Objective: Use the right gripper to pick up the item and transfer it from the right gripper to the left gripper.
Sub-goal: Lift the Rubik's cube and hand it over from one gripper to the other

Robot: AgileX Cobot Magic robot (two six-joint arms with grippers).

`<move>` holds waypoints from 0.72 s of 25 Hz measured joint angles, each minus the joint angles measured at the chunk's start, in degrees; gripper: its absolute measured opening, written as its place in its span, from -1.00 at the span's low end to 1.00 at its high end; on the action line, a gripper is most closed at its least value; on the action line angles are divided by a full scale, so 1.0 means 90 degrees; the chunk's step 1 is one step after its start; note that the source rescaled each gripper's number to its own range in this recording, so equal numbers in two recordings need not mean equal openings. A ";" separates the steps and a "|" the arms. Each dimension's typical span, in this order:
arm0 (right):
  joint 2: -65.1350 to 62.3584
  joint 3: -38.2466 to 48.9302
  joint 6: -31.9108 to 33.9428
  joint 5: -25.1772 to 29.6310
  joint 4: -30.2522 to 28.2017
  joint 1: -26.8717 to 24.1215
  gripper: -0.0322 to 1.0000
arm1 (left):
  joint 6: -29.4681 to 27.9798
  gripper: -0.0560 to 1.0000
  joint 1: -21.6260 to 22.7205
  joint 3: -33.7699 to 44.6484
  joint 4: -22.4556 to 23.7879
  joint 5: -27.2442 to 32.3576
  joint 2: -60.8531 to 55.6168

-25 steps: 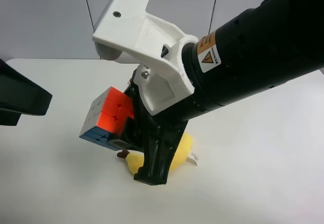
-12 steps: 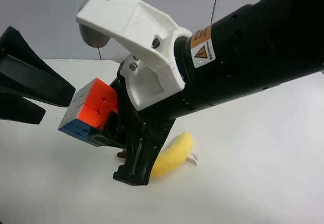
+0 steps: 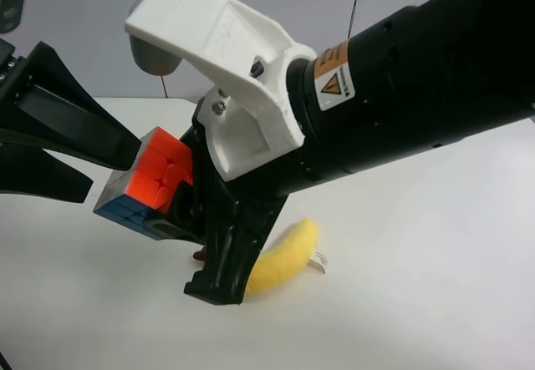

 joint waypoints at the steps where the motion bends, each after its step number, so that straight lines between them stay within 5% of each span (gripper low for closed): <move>1: 0.0000 0.0000 0.0000 -0.0052 0.0015 0.0000 -0.92 | 0.0003 1.00 0.0000 0.0000 -0.0014 0.0000 0.0000; 18: 0.0000 0.0000 0.0000 -0.0388 0.0309 0.0000 -0.92 | 0.0008 1.00 0.0000 0.0000 -0.0187 -0.0006 0.0006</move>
